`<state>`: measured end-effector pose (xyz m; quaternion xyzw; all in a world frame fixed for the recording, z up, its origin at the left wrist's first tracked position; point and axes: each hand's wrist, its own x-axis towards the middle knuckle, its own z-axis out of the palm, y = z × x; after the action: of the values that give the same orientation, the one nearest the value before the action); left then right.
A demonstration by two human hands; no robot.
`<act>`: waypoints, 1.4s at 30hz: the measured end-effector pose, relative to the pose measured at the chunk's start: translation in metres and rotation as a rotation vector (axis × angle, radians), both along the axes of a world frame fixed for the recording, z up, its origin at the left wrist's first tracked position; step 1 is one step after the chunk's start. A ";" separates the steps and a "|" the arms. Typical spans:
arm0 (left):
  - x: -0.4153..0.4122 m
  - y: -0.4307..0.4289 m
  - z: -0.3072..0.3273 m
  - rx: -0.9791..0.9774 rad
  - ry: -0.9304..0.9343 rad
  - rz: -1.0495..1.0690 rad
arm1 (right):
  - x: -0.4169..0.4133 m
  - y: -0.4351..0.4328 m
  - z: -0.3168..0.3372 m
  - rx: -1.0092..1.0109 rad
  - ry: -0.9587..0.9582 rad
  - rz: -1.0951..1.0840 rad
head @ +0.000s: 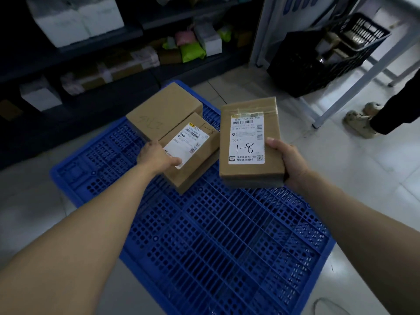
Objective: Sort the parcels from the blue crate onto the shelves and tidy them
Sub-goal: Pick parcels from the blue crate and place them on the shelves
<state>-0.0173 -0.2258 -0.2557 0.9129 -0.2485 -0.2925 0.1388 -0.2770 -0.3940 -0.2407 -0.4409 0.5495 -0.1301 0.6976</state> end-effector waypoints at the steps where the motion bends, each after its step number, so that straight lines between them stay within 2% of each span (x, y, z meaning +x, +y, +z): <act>1: 0.003 0.001 -0.002 0.008 0.023 0.006 | 0.003 0.001 -0.001 0.015 -0.006 -0.021; 4: 0.009 0.001 -0.007 -0.005 0.096 0.052 | 0.009 0.007 -0.008 0.065 -0.012 -0.070; 8: 0.004 0.004 -0.020 -0.135 0.307 0.190 | 0.012 0.015 -0.014 0.071 0.029 -0.081; 13: -0.006 0.012 -0.034 -0.182 0.676 0.320 | 0.012 0.016 -0.021 0.076 0.034 -0.083; 19: -0.018 0.028 -0.053 -0.260 0.878 0.441 | -0.002 0.013 -0.033 0.089 0.051 -0.075; 25: -0.026 0.045 -0.061 -0.318 0.967 0.361 | -0.019 0.015 -0.039 0.126 -0.006 -0.029; 30: -0.033 0.053 -0.067 -0.415 0.982 0.402 | -0.027 0.019 -0.042 0.131 -0.007 -0.028; 34: -0.039 0.061 -0.059 -0.399 1.005 0.369 | -0.031 0.023 -0.030 0.087 0.018 0.008; 37: -0.045 0.065 -0.037 -0.390 0.934 0.355 | -0.036 0.022 -0.012 0.046 0.031 0.008; 42: -0.056 0.069 0.024 -0.494 0.801 0.394 | -0.039 0.030 0.042 -0.047 0.004 0.028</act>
<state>-0.0735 -0.1571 -0.2321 0.6986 -0.0606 -0.5202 0.4875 -0.3159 -0.3636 -0.1982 -0.4652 0.5415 -0.1322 0.6876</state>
